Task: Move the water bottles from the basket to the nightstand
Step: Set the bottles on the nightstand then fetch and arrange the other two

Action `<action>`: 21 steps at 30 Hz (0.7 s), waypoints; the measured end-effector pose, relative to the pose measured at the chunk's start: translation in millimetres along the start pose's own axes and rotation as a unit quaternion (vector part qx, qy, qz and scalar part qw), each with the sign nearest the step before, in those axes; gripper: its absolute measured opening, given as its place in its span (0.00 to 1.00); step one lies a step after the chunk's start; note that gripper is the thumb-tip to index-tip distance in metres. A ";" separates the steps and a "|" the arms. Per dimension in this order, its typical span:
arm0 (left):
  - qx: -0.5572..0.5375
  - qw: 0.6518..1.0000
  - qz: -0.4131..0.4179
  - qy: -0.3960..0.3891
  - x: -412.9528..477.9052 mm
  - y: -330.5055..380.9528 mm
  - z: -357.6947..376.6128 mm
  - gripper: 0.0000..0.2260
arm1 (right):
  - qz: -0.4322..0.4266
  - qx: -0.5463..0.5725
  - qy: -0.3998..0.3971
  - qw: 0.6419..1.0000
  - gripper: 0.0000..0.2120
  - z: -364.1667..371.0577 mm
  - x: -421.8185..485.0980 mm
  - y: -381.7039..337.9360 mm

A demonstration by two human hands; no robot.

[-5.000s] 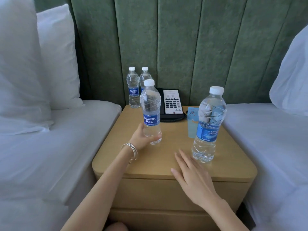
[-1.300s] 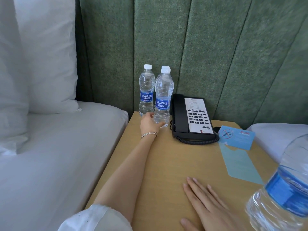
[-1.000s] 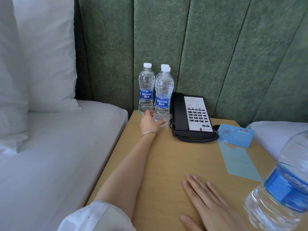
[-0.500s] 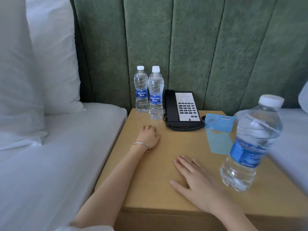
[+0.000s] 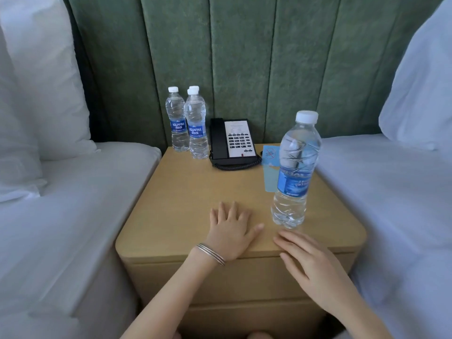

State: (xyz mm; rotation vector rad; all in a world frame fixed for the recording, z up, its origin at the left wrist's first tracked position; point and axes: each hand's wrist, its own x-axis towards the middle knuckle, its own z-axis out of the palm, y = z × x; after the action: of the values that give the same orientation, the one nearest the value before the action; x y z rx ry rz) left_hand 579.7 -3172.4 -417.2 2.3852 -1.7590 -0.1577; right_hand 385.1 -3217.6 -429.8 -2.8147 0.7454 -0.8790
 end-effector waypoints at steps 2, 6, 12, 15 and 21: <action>-0.083 0.995 0.052 0.010 3.7 13.0 -2.2 0.30 | 0.032 0.001 0.041 0.999 0.16 -6.7 -6.8 11.1; -0.305 0.949 0.065 0.045 7.8 40.9 -1.9 0.29 | 0.122 0.011 0.058 0.991 0.12 -13.6 -12.4 31.0; -0.335 0.933 -0.002 0.134 16.1 64.9 7.6 0.40 | 0.085 -0.042 0.036 0.995 0.17 -2.8 -6.5 42.7; -0.291 0.937 -0.042 0.188 19.7 74.3 5.6 0.35 | 0.061 -0.061 0.038 0.996 0.27 1.1 -10.1 43.5; -0.328 0.934 -0.041 0.133 15.6 43.7 -5.2 0.31 | 0.067 -0.074 -0.001 0.995 0.30 0.3 -12.2 42.4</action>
State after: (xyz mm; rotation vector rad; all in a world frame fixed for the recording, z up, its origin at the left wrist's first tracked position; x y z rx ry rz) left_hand 544.3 -3199.4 -403.1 1.8818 -1.2288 -0.3513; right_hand 358.6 -3248.9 -446.2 -2.8478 1.0251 -0.8308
